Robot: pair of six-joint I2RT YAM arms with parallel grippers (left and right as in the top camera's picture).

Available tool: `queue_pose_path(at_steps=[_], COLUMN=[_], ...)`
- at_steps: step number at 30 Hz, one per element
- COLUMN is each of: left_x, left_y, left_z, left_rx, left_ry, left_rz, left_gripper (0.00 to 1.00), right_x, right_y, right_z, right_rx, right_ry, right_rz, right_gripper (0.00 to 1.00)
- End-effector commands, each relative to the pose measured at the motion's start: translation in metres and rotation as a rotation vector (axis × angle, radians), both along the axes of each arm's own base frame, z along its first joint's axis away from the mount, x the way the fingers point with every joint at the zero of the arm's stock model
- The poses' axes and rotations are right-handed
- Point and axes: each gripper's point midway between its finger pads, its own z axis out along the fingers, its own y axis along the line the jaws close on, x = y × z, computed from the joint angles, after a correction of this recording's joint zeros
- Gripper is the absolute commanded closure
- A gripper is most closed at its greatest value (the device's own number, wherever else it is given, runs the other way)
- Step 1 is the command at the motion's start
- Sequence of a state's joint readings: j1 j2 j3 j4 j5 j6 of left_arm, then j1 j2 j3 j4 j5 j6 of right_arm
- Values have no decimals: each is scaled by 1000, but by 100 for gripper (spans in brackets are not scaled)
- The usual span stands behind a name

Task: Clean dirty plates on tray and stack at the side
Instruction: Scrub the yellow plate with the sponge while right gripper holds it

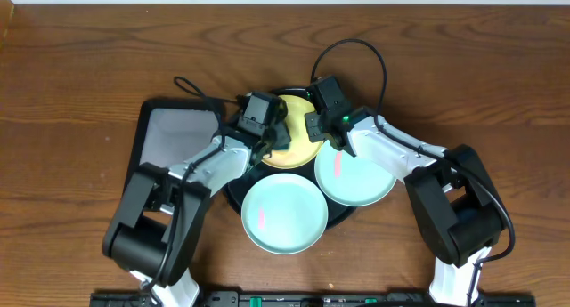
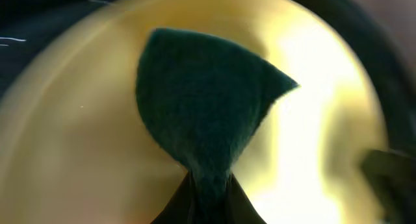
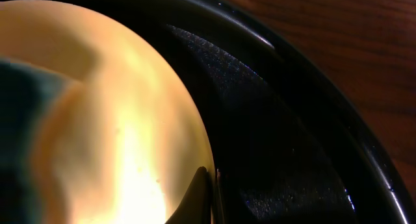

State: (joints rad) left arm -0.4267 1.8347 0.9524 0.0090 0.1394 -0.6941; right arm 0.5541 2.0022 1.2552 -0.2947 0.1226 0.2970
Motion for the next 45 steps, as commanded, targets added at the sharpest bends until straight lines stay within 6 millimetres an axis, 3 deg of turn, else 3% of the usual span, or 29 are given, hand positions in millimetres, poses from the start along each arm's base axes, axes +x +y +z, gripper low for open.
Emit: queue_pose_path(at_steps=[1,4,8,11,14,21,28,32,35,39,45], left_x=[-11,0,10,8,3,-7,-4,-20,-34,-38,-20], left_y=[-33,-30,-3,15,27,39,42,36,15,-15,-15], left_z=[7,31,66,87,97,66,12,-13,-14,-6,8], left_rx=[-147,-141,-70,-4,49,125,183,142,44,-75,-102], left_ry=[36,-37,-118,-164,-180,-92,-3,114,182,184,121], left_rz=[-122,-130,-40,11,26,43,48,64,31,-48,-43], left_gripper=[93,93,93,93,93,92,93,93,93,93,93], right_x=[0,1,1,1,1,1,1,1,1,1,1], right_y=[4,4,4,4,4,4,4,4,4,4,4], right_z=[11,11,11,11,12,11,11,11,11,11,11], right_rx=[21,22,22,22,22,22,22,22,22,22,22], right_ry=[-21,-23,-23,-23,-24,-23,-23,-23,-23,-23,-23], right_rz=[-5,-5,-5,-5,-5,-5,-5,-5,-5,-5,-5], right_gripper=[99,99,98,97,96,96,96,97,98,98,98])
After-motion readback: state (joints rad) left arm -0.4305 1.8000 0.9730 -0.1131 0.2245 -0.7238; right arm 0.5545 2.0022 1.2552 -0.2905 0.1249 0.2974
